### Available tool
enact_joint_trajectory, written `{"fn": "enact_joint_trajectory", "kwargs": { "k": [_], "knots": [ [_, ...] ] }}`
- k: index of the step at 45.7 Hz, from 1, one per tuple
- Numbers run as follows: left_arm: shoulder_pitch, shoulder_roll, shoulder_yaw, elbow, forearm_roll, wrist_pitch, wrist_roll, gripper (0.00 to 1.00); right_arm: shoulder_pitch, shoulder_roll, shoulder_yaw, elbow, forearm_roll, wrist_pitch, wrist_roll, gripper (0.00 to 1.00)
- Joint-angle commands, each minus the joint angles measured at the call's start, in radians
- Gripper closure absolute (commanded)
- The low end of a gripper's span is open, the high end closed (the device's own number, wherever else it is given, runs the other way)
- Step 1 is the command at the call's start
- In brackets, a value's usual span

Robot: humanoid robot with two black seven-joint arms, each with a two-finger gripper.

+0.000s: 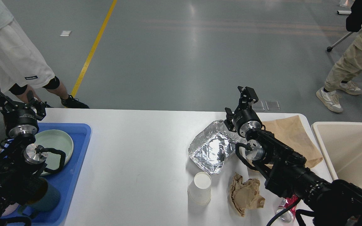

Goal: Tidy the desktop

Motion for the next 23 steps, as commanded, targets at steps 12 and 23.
{"fn": "enact_joint_trajectory", "kwargs": {
  "k": [12,23],
  "knots": [
    [0.000,0.000,0.000,0.000,0.000,0.001,0.001,0.04,0.061,-0.026,0.000,0.005,0.001,-0.002,-0.009,0.00],
    [0.000,0.000,0.000,0.000,0.000,0.000,-0.001,0.04,0.137,-0.121,0.003,0.005,0.001,-0.002,-0.009,0.00]
  ]
}}
